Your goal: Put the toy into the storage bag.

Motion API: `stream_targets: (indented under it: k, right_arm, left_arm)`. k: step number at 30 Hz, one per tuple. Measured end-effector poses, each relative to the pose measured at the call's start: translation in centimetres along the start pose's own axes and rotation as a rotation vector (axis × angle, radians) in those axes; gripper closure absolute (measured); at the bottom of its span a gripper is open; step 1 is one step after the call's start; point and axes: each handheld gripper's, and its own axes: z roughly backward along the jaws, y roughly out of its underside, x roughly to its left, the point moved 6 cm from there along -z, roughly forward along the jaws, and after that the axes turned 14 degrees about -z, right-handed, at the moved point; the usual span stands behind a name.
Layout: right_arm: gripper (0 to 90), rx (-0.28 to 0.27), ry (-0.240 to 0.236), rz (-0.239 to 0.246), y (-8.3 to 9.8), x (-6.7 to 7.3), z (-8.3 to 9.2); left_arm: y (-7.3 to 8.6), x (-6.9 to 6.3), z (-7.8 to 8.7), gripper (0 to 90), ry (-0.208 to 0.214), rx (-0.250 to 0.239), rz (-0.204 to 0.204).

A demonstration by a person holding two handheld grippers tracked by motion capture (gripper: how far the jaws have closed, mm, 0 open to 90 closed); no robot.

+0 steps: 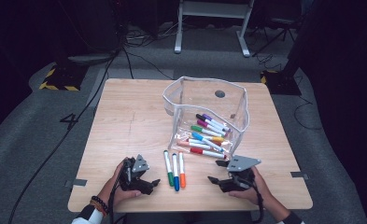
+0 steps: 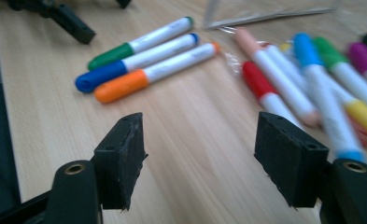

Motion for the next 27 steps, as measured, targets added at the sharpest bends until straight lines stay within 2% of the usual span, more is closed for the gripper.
stream_targets:
  k: [2,4,5,6,10,12,14,18,20,24,26,27]
  right_arm:
    - [33.0,0.016,-0.021,0.025,-0.6,1.5,-2.1]
    - [32.6,0.014,-0.032,0.036,-1.0,2.3,-3.3]
    - [32.6,0.014,-0.032,0.036,-1.0,2.3,-3.3]
    - [32.1,0.019,-0.053,0.036,-1.4,2.9,-4.4]
    - [31.0,0.025,-0.058,0.035,-1.8,3.5,-5.8]
    - [30.9,0.026,-0.054,0.050,-2.0,3.8,-6.5]
    - [30.7,0.027,-0.046,0.029,-2.2,3.9,-7.3]
    - [31.3,0.041,-0.010,0.036,-2.2,3.6,-8.1]
    - [31.5,0.051,-0.008,0.015,-2.0,3.3,-8.5]
    - [34.5,0.071,0.019,0.002,-1.7,2.5,-8.2]
    - [41.5,0.083,0.037,-0.026,-1.3,1.3,-7.4]
    - [41.5,0.083,0.037,-0.026,-1.3,1.3,-7.4]
  left_arm:
    - [0.0,0.0,0.0,10.1,0.000,0.001,-0.005]
    - [0.0,0.0,0.0,10.1,0.001,0.001,-0.005]
    - [0.0,0.0,0.0,10.1,0.001,0.001,-0.005]
    - [0.0,0.0,0.0,10.1,0.001,0.001,-0.006]
    - [0.0,0.0,0.0,10.1,0.003,0.000,-0.003]
    - [0.0,0.0,0.0,10.1,0.002,0.000,-0.003]
    - [0.0,0.0,0.0,10.1,0.002,0.000,-0.003]
    - [0.0,0.0,0.0,10.1,0.002,0.000,-0.002]
    - [0.0,0.0,0.0,10.1,0.001,0.001,-0.005]
    - [0.0,0.0,0.0,10.1,0.000,-0.001,-0.002]
    - [0.0,0.0,0.0,10.2,0.001,0.000,-0.003]
    - [0.0,0.0,0.0,10.2,0.001,0.000,-0.003]
